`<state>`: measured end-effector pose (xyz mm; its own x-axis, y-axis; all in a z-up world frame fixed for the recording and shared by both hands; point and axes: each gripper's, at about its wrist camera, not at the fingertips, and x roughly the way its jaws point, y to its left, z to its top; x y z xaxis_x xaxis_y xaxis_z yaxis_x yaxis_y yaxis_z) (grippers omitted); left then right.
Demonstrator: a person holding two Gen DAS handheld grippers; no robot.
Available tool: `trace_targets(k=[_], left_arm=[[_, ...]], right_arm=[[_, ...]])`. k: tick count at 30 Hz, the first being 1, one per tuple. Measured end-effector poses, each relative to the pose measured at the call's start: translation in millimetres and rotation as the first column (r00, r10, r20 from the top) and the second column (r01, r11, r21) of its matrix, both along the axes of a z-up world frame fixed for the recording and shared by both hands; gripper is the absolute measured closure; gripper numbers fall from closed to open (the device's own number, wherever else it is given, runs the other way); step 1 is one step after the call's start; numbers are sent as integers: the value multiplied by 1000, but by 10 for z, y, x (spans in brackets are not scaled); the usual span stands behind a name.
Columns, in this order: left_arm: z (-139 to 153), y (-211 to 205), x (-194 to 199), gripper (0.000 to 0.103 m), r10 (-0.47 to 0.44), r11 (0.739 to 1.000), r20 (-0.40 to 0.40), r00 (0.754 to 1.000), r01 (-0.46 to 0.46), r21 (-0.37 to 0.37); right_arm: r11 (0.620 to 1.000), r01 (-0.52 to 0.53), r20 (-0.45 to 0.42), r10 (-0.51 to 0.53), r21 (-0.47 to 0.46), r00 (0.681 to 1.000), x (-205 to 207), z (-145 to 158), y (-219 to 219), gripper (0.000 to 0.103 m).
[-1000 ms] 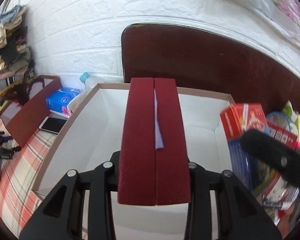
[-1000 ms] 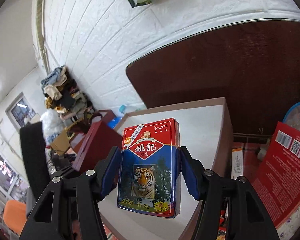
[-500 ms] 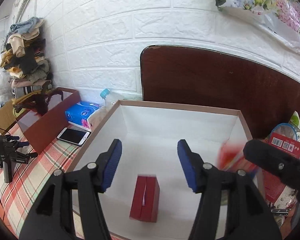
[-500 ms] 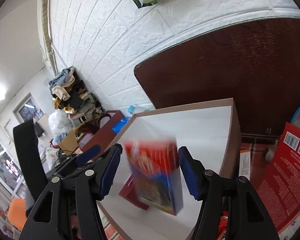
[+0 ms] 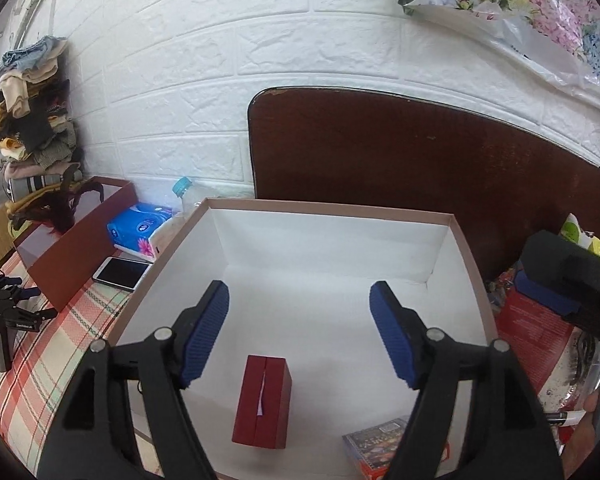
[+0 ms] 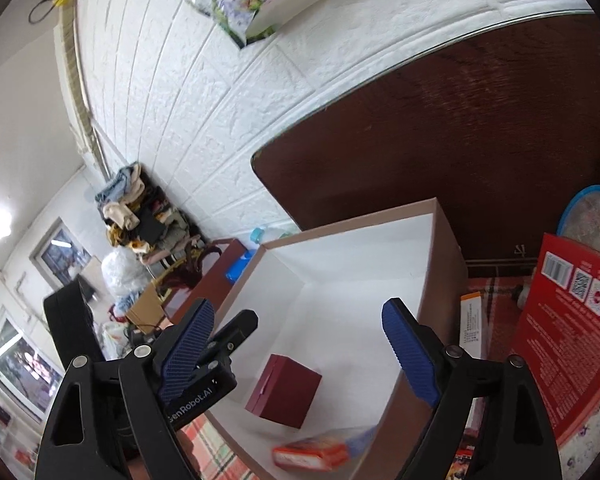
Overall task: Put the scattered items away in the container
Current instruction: 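Carry both boxes over the white box and release them inside, then reach the left tool to the red gift box while the right tool reaches the brown claw clip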
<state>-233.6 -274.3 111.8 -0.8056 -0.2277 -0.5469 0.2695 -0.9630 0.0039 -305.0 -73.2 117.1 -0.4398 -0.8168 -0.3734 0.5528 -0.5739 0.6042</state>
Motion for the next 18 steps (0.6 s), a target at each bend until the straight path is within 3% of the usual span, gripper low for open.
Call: trace_targets(k=[7,12,18], left_arm=[[75,269,-5,20,-87,996,-21,996,87,2],[93,523,-30,19,-148,989,-17,989,148,-16],[214,900,39,16,-317,946,-61,946,320,46]], right_arm=[[994,105,-12,-105,-16,994,-26,166,481,15],[985,175,61,-175,-2,983,-103,129,948,15],[969,242,82,-237,-53,968,42,251,1562,15]])
